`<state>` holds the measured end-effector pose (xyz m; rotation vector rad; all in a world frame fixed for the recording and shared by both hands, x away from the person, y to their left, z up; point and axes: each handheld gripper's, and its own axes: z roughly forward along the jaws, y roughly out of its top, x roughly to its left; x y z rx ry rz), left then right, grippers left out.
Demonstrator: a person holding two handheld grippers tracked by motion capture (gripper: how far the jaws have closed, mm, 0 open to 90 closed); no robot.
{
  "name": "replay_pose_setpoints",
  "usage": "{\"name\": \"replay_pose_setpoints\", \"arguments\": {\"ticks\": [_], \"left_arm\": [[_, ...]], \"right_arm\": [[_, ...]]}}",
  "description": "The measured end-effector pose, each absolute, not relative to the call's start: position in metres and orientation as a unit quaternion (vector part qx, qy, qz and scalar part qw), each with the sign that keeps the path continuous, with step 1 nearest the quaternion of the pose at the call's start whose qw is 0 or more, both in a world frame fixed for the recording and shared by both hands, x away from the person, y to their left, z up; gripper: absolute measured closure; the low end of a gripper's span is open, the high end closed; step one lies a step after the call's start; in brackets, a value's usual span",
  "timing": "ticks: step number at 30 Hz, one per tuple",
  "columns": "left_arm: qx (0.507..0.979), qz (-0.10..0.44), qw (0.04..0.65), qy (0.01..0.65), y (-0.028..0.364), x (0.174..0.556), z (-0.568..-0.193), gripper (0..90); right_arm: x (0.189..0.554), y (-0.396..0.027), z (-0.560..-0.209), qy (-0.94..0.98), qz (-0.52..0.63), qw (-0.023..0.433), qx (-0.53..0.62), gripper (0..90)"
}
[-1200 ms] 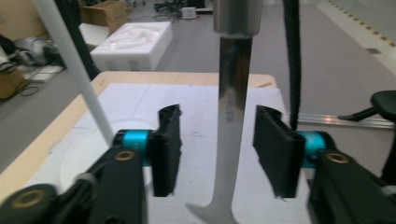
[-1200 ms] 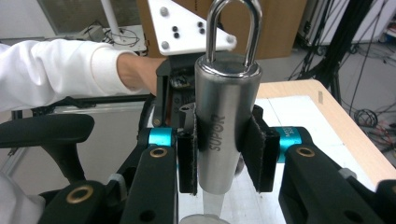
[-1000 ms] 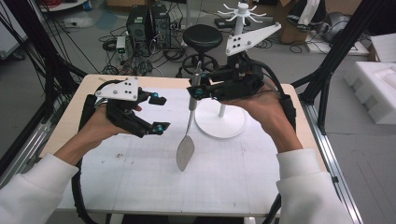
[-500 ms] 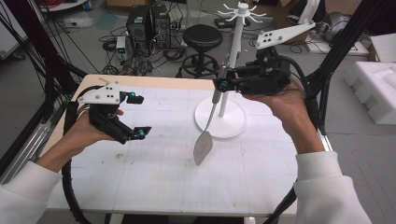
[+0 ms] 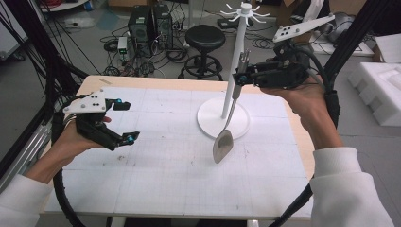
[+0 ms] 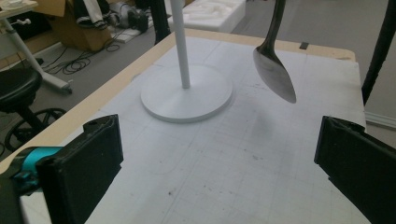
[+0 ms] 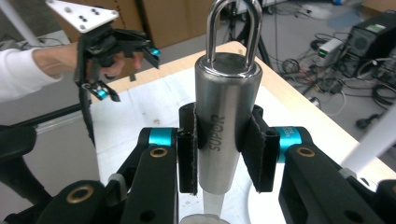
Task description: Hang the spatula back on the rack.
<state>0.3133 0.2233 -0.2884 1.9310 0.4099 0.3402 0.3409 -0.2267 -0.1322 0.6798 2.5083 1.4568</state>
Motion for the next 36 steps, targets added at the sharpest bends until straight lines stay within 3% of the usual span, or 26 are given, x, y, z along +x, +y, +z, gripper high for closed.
{"name": "replay_pose_setpoints", "arguments": {"ticks": [16, 36], "left_arm": [[0.796, 0.144, 0.551, 0.204, 0.251, 0.3, -0.329, 1.7], [0.795, 0.134, 0.557, 0.2, 0.261, 0.3, -0.337, 1.7]], "right_arm": [[0.37, -0.232, -0.127, 0.828, 0.467, 0.11, 0.29, 69.8], [0.398, -0.228, -0.114, 0.827, 0.442, 0.13, 0.321, 69.8]]}}
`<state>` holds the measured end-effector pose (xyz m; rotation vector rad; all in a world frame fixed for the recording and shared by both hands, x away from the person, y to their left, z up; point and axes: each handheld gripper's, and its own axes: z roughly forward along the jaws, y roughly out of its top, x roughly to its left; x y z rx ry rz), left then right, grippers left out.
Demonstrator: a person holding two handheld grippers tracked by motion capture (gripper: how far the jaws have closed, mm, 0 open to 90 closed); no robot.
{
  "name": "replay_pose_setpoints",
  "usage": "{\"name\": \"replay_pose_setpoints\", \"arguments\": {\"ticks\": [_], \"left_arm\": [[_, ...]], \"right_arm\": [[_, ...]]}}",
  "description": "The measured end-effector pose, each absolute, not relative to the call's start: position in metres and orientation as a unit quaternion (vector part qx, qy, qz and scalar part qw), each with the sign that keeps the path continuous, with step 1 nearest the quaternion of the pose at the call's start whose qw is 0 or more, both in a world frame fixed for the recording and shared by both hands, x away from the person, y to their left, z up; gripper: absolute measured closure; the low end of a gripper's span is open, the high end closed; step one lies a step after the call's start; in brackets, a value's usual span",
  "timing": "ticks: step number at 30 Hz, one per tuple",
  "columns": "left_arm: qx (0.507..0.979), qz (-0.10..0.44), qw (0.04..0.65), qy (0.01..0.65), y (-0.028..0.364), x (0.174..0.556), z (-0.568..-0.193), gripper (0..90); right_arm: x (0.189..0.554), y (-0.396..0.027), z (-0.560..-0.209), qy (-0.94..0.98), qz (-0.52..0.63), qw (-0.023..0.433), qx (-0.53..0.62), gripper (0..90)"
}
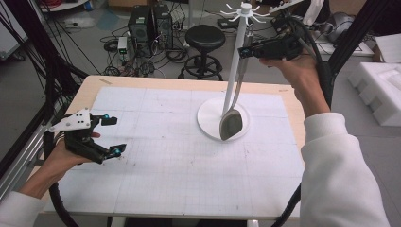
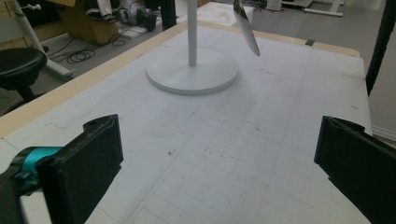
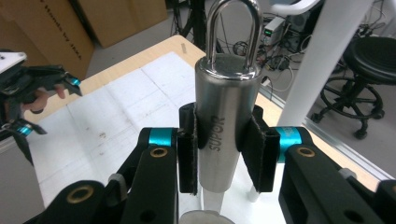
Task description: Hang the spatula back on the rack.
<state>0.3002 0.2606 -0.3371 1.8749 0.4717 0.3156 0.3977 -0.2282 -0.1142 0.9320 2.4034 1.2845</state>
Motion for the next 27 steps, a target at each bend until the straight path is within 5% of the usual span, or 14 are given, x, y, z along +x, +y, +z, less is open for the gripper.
{"name": "replay_pose_setpoints", "arguments": {"ticks": [27], "left_arm": [[0.798, 0.135, 0.553, 0.199, 0.268, 0.3, -0.342, 1.7]], "right_arm": [[0.419, -0.22, -0.115, 0.824, 0.421, 0.143, 0.35, 69.7]]}}
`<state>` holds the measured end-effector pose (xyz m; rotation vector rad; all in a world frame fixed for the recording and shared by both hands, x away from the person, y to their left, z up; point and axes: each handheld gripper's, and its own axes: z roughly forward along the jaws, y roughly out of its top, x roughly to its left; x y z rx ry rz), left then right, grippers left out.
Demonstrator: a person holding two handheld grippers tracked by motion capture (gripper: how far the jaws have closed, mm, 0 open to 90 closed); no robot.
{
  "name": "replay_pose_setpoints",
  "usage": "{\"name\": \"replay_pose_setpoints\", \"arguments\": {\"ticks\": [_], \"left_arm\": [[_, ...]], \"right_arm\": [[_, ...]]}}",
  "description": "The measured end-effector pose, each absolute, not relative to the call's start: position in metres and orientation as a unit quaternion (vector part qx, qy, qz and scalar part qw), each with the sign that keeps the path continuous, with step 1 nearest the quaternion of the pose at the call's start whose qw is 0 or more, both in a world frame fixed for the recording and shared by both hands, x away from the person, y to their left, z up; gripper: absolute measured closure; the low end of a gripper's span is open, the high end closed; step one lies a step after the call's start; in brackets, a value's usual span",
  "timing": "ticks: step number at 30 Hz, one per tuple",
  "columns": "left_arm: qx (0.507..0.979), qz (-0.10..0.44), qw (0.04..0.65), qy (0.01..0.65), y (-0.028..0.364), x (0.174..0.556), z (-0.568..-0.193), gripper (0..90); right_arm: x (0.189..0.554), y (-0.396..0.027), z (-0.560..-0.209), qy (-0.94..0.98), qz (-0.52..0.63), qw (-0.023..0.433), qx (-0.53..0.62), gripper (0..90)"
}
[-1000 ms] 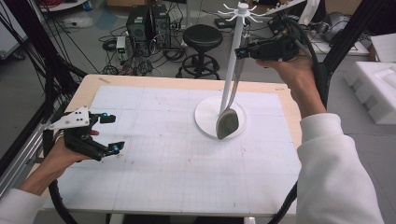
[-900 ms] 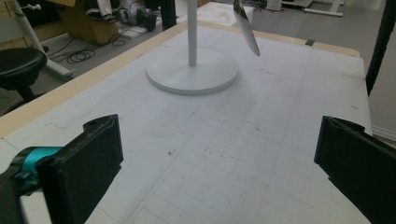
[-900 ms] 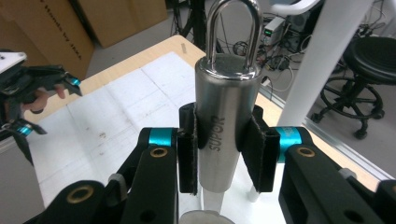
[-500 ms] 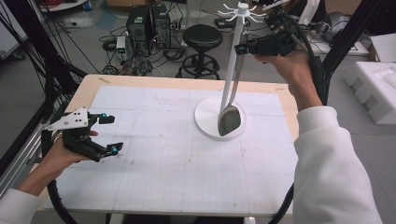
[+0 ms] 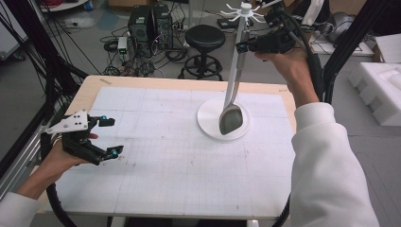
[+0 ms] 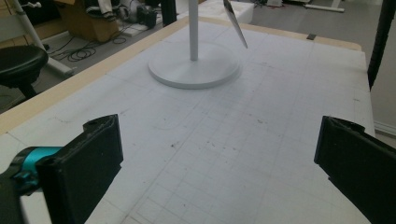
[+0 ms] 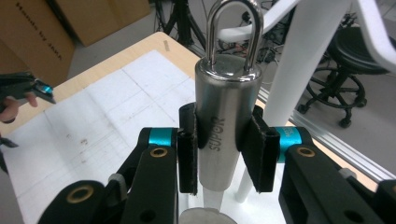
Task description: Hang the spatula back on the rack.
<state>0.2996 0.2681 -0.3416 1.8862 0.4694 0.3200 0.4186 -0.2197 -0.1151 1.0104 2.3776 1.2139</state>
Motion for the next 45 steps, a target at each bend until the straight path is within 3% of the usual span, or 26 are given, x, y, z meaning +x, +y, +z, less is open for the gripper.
{"name": "replay_pose_setpoints", "arguments": {"ticks": [10, 12, 19, 24, 28, 29, 45], "left_arm": [[0.796, 0.137, 0.553, 0.205, 0.266, 0.296, -0.351, 1.7], [0.795, 0.138, 0.553, 0.207, 0.267, 0.297, -0.352, 1.7], [0.795, 0.149, 0.549, 0.213, 0.264, 0.295, -0.355, 1.7], [0.786, 0.149, 0.559, 0.22, 0.262, 0.293, -0.358, 1.7], [0.781, 0.152, 0.562, 0.225, 0.263, 0.29, -0.362, 1.7], [0.779, 0.151, 0.564, 0.227, 0.264, 0.289, -0.363, 1.7], [0.772, 0.16, 0.57, 0.23, 0.269, 0.274, -0.375, 1.7]], "right_arm": [[0.425, -0.219, -0.125, 0.818, 0.413, 0.163, 0.366, 66.8], [0.423, -0.221, -0.127, 0.811, 0.426, 0.172, 0.362, 54.6], [0.41, -0.235, -0.143, 0.804, 0.441, 0.178, 0.356, 34.9], [0.391, -0.249, -0.172, 0.807, 0.478, 0.178, 0.298, 14.3], [0.373, -0.26, -0.195, 0.812, 0.49, 0.172, 0.267, 7.7], [0.367, -0.263, -0.202, 0.816, 0.491, 0.178, 0.249, 0.6], [0.29, -0.307, -0.314, 0.786, 0.546, 0.176, 0.23, 0.5]]}}
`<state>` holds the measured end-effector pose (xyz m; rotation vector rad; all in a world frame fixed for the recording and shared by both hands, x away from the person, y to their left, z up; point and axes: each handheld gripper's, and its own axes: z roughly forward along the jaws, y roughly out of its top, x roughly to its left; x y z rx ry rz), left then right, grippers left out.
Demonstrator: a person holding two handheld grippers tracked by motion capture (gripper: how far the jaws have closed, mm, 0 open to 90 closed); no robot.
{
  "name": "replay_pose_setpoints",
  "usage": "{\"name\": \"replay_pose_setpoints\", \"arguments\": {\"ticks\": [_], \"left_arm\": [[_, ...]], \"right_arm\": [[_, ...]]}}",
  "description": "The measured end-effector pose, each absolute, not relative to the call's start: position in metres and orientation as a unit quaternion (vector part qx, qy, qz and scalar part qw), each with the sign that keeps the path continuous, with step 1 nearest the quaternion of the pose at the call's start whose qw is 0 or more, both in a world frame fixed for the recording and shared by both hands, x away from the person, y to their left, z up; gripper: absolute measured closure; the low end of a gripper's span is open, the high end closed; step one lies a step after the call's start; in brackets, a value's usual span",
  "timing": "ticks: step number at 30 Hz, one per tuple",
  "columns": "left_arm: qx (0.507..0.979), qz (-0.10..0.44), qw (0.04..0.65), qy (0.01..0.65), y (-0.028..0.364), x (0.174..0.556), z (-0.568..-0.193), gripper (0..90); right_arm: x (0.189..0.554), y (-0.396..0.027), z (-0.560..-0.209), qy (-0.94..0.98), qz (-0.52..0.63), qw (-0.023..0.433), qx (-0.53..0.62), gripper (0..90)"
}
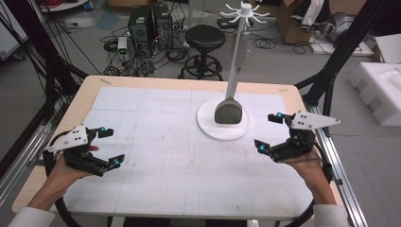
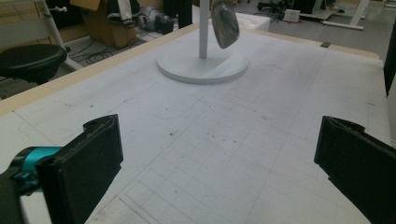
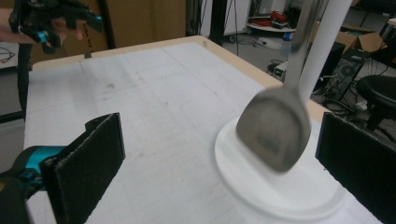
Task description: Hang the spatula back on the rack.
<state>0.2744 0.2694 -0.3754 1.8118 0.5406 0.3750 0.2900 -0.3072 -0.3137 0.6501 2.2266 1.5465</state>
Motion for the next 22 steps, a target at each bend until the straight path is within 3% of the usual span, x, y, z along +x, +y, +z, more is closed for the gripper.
{"name": "replay_pose_setpoints", "arguments": {"ticks": [13, 22], "left_arm": [[0.767, 0.153, 0.579, 0.23, 0.27, 0.266, -0.4, 1.7], [0.766, 0.157, 0.578, 0.232, 0.271, 0.265, -0.401, 1.7]], "right_arm": [[0.267, -0.323, -0.38, 0.763, 0.561, 0.179, 0.267, 0.5], [0.269, -0.32, -0.387, 0.771, 0.548, 0.176, 0.273, 0.5]]}}
